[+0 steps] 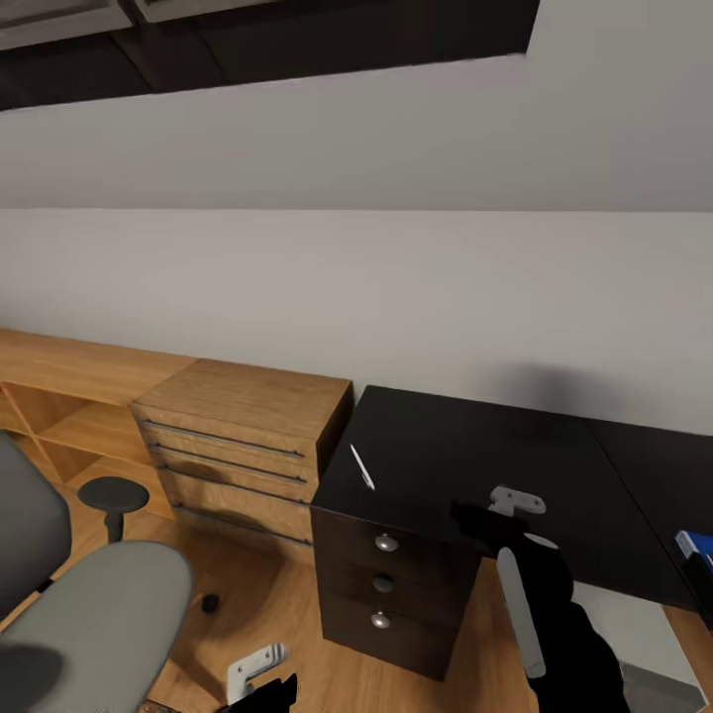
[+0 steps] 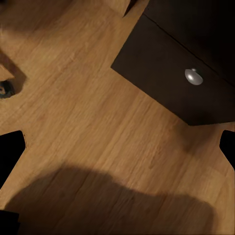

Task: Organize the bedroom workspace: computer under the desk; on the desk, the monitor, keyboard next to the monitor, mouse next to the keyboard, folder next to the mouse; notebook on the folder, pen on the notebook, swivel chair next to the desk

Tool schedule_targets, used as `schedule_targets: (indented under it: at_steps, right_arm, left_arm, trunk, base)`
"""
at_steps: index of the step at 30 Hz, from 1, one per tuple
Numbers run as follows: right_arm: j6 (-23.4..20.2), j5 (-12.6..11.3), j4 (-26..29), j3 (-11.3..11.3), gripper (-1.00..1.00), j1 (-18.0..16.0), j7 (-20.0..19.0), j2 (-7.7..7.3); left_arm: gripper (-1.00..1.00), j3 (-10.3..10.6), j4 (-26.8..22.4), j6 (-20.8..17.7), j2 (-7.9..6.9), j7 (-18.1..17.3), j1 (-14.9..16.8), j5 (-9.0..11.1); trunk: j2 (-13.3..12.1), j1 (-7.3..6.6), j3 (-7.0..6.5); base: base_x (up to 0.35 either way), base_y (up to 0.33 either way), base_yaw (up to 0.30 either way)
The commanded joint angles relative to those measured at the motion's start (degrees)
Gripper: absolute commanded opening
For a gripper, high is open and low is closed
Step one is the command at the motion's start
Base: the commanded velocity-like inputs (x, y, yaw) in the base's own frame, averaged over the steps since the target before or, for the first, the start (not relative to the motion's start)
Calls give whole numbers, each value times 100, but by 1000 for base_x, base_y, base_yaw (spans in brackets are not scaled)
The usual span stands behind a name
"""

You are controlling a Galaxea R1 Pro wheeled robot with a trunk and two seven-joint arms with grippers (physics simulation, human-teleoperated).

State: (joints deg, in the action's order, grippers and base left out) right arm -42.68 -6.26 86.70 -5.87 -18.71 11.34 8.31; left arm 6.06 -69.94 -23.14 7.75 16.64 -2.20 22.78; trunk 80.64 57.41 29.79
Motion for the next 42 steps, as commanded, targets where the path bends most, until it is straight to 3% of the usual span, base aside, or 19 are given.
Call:
schedule_targets:
  at_steps: [1, 7, 12, 16, 42]
  right_arm:
    - [-14, -37, -13, 2, 100, -4, 41, 1]
    - [69, 170, -116, 225, 100, -4, 46, -11]
    - [245, 709, -422, 720, 100, -2, 70, -9]
    - [460, 990, -578, 880, 100, -3, 77, -5]
    - [511, 1048, -688, 930, 100, -3, 84, 3]
  left_arm:
    - [100, 9, -11, -15, -1, 50, 1, 60]
    - [100, 9, -11, -15, -1, 50, 1, 60]
    - [100, 9, -11, -15, -1, 50, 1, 60]
    - [100, 9, -11, -15, -1, 50, 1, 60]
    - [100, 9, -11, -15, -1, 50, 1, 60]
  trunk:
    - [3, 0, 9]
    - [3, 0, 36]
    - [3, 0, 59]
    - [3, 0, 78]
    - [3, 0, 210]
  base:
    - [0, 0, 263]
    - [0, 0, 261]
    - [0, 0, 260]
    - [0, 0, 256]
    - [0, 0, 231]
